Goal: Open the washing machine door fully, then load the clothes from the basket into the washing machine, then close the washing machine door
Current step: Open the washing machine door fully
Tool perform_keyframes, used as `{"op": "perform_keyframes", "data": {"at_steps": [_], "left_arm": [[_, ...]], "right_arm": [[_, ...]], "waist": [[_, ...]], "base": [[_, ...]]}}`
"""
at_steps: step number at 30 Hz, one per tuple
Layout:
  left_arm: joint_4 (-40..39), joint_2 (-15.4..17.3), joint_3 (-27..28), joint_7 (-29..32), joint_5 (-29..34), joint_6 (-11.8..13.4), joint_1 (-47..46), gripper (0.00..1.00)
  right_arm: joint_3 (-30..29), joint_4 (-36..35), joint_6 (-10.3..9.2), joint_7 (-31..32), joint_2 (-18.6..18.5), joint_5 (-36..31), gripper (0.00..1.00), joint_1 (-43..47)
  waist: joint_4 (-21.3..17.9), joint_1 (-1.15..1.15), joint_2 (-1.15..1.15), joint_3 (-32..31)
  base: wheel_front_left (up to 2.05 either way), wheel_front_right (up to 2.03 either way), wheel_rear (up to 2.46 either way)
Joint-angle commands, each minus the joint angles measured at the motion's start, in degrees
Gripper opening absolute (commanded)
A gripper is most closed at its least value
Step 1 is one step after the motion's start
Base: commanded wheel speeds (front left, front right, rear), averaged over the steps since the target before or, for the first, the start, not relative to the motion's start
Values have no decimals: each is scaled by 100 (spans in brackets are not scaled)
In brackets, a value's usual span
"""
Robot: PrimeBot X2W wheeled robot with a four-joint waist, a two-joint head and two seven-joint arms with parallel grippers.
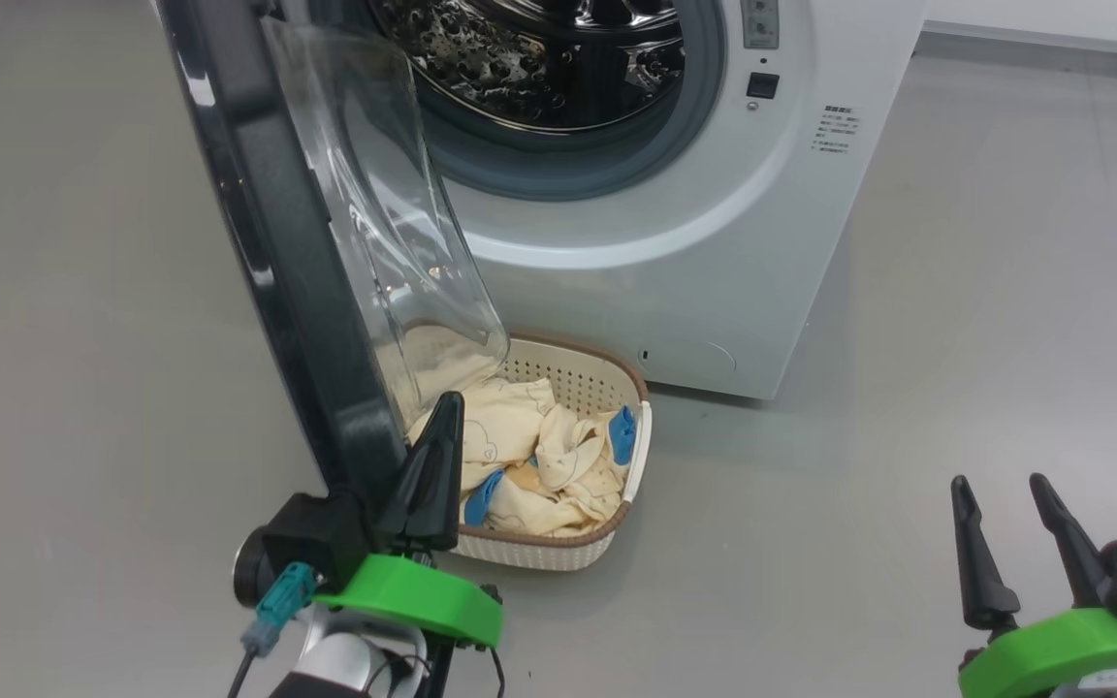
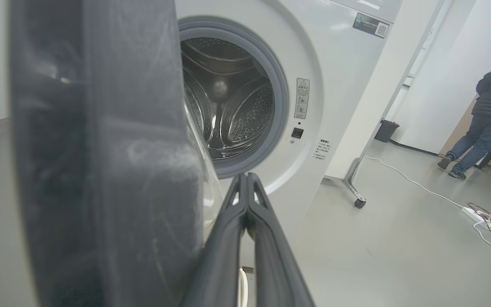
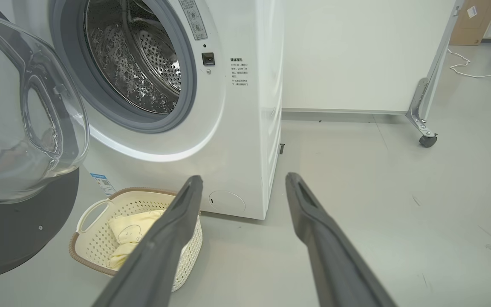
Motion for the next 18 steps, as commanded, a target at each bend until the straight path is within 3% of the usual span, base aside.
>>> {"op": "perform_keyframes", "data": {"at_steps": [1, 18], "left_arm": [[-128, 160, 344, -51, 29, 107, -135, 0], [-632, 544, 714, -62, 124, 646, 486, 0]], "right_arm": [[89, -205, 1, -4, -75, -27, 100, -286], [141, -250, 1, 66, -75, -115, 100, -273]], "waist": [[45, 0, 0, -5], [480, 0, 0, -21]], "base": [[0, 0, 0], [0, 0, 0]]}}
